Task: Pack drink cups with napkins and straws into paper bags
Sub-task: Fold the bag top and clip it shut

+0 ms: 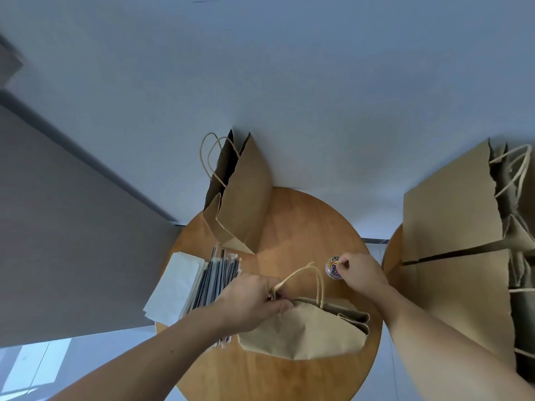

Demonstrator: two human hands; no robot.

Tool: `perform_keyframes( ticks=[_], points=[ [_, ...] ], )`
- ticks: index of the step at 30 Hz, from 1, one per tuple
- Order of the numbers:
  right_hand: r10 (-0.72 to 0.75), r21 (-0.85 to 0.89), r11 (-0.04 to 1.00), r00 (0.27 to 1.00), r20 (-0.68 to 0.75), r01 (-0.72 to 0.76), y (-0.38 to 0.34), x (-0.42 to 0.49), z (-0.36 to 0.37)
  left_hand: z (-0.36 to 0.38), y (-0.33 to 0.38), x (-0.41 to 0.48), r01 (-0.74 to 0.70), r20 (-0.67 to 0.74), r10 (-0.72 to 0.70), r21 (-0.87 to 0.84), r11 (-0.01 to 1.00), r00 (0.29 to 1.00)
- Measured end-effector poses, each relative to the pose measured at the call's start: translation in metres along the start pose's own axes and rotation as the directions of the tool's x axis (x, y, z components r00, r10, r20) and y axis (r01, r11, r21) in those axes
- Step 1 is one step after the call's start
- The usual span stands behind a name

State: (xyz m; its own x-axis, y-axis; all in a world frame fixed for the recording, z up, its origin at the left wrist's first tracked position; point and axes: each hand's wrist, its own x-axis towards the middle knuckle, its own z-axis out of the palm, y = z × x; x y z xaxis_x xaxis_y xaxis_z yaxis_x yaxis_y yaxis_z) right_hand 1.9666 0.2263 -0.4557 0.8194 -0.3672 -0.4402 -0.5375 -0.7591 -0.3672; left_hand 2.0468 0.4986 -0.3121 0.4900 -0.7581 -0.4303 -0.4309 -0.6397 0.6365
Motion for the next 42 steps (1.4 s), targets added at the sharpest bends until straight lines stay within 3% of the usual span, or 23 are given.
perform_keyframes(
  ticks=[9, 14, 18, 25, 30, 36, 42],
  points=[
    [0.038, 0.037, 0.999, 0.998, -0.047, -0.036, -0.002, -0.010, -0.008, 0.000, 0.002, 0.004, 0.024, -0.015, -0.023, 0.018, 1.000, 1.000],
    [0.153, 0.414, 0.908, 0.971, -0.185, -0.065, -0.030, -0.036, -0.045, 0.000, 0.010, 0.004, 0.091, -0.023, -0.090, 0.076, 0.993, 0.996],
    [0.135, 0.573, 0.819, 0.957, -0.256, 0.038, -0.072, -0.065, -0.090, -0.004, 0.020, -0.001, 0.151, -0.020, -0.150, 0.073, 0.986, 0.989],
    [0.001, 0.576, 0.784, 0.927, -0.375, 0.232, -0.129, -0.137, -0.127, -0.010, 0.032, -0.004, 0.222, -0.027, -0.221, 0.075, 0.972, 0.975],
    [-0.025, 0.595, 0.789, 0.975, -0.221, 0.155, -0.134, -0.183, -0.106, -0.011, 0.037, -0.008, 0.223, -0.010, -0.224, 0.114, 0.968, 0.975],
    [0.096, 0.638, 0.770, 0.988, -0.118, 0.002, -0.137, -0.201, -0.081, -0.008, 0.036, -0.020, 0.220, -0.013, -0.221, 0.148, 0.964, 0.975],
    [-0.073, 0.449, 0.886, 0.991, -0.113, 0.116, -0.154, -0.204, -0.072, -0.006, 0.036, -0.028, 0.190, -0.037, -0.186, 0.141, 0.972, 0.982]
  ],
)
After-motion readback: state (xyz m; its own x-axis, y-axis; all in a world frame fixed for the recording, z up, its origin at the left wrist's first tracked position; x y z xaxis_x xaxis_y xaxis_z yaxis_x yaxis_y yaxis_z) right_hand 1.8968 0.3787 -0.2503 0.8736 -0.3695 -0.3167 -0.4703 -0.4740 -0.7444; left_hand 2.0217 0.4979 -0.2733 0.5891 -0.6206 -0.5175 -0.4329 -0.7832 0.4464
